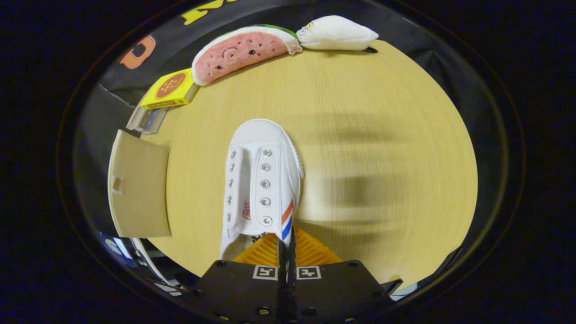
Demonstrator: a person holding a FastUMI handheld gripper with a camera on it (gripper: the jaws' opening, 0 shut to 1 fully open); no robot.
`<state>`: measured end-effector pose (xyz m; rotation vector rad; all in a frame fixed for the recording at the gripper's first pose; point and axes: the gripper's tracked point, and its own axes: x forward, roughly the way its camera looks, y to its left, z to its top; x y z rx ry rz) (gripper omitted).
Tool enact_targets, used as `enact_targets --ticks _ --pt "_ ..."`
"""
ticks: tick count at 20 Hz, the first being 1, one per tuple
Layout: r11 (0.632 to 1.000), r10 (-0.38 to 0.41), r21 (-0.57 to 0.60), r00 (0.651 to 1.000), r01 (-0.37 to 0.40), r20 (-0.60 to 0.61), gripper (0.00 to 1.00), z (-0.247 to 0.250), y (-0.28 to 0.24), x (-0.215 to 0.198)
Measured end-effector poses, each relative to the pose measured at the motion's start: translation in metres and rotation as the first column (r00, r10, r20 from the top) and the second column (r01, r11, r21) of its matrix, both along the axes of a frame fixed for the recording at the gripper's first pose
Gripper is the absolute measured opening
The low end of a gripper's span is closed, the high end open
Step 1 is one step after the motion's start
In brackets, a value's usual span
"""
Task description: Open the storage box then place both shoes into the box .Put the left shoe in first, then the right shoe, with the right side of both shoes facing outward in a uniform manner.
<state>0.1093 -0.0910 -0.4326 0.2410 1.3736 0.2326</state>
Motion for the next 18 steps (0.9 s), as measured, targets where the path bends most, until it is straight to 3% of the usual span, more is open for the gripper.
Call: enact_targets --ticks 8,18 --pt "0.985 -0.089 0.152 0.996 0.087 0.009 0.0 0.061 0.045 -0.015" --pt "0.982 -0.023 0.189 0.988 -0.006 0.151 0.0 0.189 0.157 -0.028"
